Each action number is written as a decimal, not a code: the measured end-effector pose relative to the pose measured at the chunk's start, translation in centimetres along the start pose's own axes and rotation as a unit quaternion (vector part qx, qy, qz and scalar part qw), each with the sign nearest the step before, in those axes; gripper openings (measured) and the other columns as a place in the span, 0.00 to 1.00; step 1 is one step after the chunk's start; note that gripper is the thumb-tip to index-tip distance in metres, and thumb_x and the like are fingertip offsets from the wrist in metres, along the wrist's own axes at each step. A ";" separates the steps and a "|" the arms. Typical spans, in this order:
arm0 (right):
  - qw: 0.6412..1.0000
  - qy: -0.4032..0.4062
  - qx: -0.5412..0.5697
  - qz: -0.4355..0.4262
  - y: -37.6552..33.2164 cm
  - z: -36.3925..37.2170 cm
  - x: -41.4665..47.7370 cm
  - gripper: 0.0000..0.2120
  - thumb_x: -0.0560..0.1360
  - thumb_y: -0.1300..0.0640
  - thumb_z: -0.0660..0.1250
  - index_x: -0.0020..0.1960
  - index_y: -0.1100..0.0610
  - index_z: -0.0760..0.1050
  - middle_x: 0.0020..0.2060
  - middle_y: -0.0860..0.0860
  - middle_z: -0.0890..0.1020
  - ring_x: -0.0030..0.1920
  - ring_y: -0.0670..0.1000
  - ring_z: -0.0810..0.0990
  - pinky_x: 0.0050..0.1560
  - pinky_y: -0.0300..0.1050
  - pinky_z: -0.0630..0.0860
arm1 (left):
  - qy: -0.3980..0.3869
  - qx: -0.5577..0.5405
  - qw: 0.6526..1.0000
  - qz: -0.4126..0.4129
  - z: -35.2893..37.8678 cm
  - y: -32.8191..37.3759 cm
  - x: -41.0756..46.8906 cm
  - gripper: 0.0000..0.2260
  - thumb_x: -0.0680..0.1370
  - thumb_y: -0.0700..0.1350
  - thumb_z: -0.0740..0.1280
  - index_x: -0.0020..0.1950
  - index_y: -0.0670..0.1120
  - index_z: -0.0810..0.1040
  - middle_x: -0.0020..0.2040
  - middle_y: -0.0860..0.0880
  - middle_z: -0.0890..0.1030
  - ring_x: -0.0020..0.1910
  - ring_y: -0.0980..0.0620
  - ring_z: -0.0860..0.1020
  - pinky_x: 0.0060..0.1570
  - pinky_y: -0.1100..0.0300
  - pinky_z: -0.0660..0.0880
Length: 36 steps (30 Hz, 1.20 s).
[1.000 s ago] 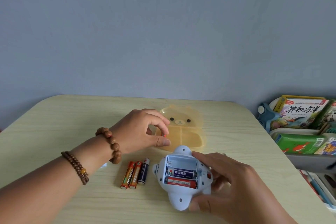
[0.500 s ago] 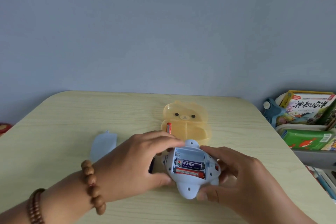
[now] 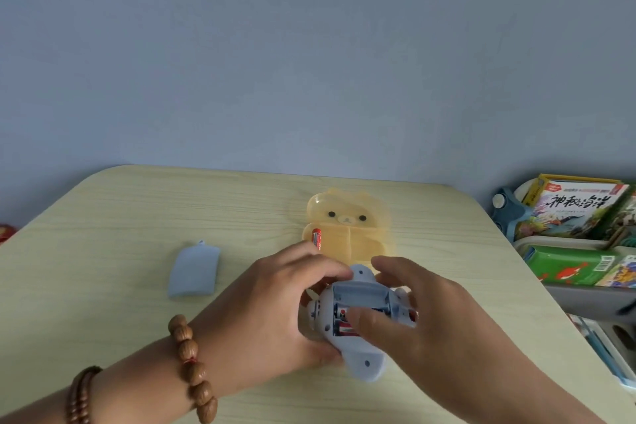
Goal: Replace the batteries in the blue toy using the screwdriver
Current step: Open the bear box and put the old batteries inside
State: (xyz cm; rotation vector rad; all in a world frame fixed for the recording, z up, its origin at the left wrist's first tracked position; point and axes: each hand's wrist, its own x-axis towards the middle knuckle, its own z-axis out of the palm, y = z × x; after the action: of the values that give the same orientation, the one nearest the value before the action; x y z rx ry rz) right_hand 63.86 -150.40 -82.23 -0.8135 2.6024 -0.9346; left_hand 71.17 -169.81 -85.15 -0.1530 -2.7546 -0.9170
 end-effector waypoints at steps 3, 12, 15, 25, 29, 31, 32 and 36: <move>0.999 0.024 -0.011 -0.018 -0.9 0.9 0.1 0.25 0.68 0.38 0.67 0.64 0.42 0.71 0.46 0.37 0.80 0.46 0.42 0.81 0.47 0.39 0.81 | 0.004 0.009 1.000 0.001 0.0 0.3 0.0 0.31 0.58 0.60 0.80 0.60 0.61 0.76 0.52 0.65 0.72 0.49 0.62 0.78 0.44 0.74 0.72; 0.999 0.045 -0.004 0.009 -1.4 1.8 0.3 0.27 0.56 0.32 0.58 0.54 0.38 0.68 0.43 0.40 0.81 0.39 0.43 0.82 0.44 0.46 0.82 | 0.001 0.030 0.999 0.012 0.1 0.8 -0.1 0.30 0.58 0.58 0.82 0.56 0.62 0.73 0.53 0.65 0.70 0.48 0.59 0.78 0.45 0.67 0.76; 0.999 0.050 -0.014 0.009 -1.5 1.9 0.3 0.27 0.56 0.32 0.58 0.55 0.38 0.67 0.43 0.39 0.81 0.41 0.42 0.82 0.44 0.46 0.82 | -0.003 0.026 1.000 0.005 0.2 0.9 0.0 0.31 0.57 0.57 0.82 0.56 0.63 0.72 0.53 0.64 0.70 0.47 0.58 0.78 0.45 0.65 0.76; 0.998 0.051 0.017 0.020 -1.6 1.5 0.1 0.26 0.55 0.32 0.57 0.52 0.36 0.67 0.44 0.37 0.80 0.41 0.43 0.82 0.43 0.45 0.82 | -0.010 0.014 1.000 0.000 0.1 0.9 0.2 0.31 0.58 0.57 0.83 0.56 0.64 0.71 0.54 0.63 0.70 0.45 0.54 0.79 0.44 0.63 0.75; 0.999 0.050 0.016 0.016 -1.3 1.5 0.1 0.32 0.55 0.32 0.57 0.59 0.36 0.66 0.47 0.35 0.79 0.46 0.42 0.81 0.45 0.43 0.82 | -0.015 0.007 1.000 -0.004 0.1 0.8 0.2 0.30 0.58 0.57 0.82 0.55 0.63 0.73 0.54 0.64 0.70 0.46 0.56 0.79 0.44 0.63 0.75; 0.998 0.064 0.020 0.014 -1.0 1.6 0.0 0.34 0.55 0.30 0.60 0.60 0.36 0.62 0.49 0.33 0.77 0.48 0.40 0.80 0.46 0.41 0.80 | -0.015 0.003 1.000 -0.006 0.0 0.6 0.3 0.30 0.58 0.57 0.82 0.55 0.62 0.74 0.54 0.64 0.71 0.47 0.58 0.78 0.44 0.67 0.75; 0.997 0.073 0.017 0.012 -0.9 1.6 -0.2 0.34 0.54 0.30 0.61 0.59 0.36 0.60 0.51 0.32 0.76 0.49 0.38 0.79 0.45 0.39 0.78 | -0.017 0.001 1.000 -0.008 -0.1 0.5 0.3 0.30 0.57 0.57 0.83 0.55 0.62 0.75 0.54 0.65 0.71 0.48 0.59 0.78 0.45 0.68 0.75; 0.992 0.089 -0.085 -0.028 -0.5 1.4 -0.5 0.25 0.56 0.29 0.62 0.50 0.38 0.68 0.53 0.30 0.69 0.53 0.37 0.72 0.39 0.32 0.70 | -0.023 -0.008 1.000 -0.016 -0.3 0.4 0.3 0.30 0.58 0.57 0.83 0.55 0.62 0.74 0.55 0.64 0.72 0.51 0.59 0.78 0.48 0.66 0.76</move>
State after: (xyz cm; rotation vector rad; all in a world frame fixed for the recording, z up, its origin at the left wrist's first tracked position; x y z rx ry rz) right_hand 65.06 -151.08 -82.96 -0.8878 2.8589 -0.8438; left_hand 71.03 -169.68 -84.62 -0.1356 -2.7997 -0.9558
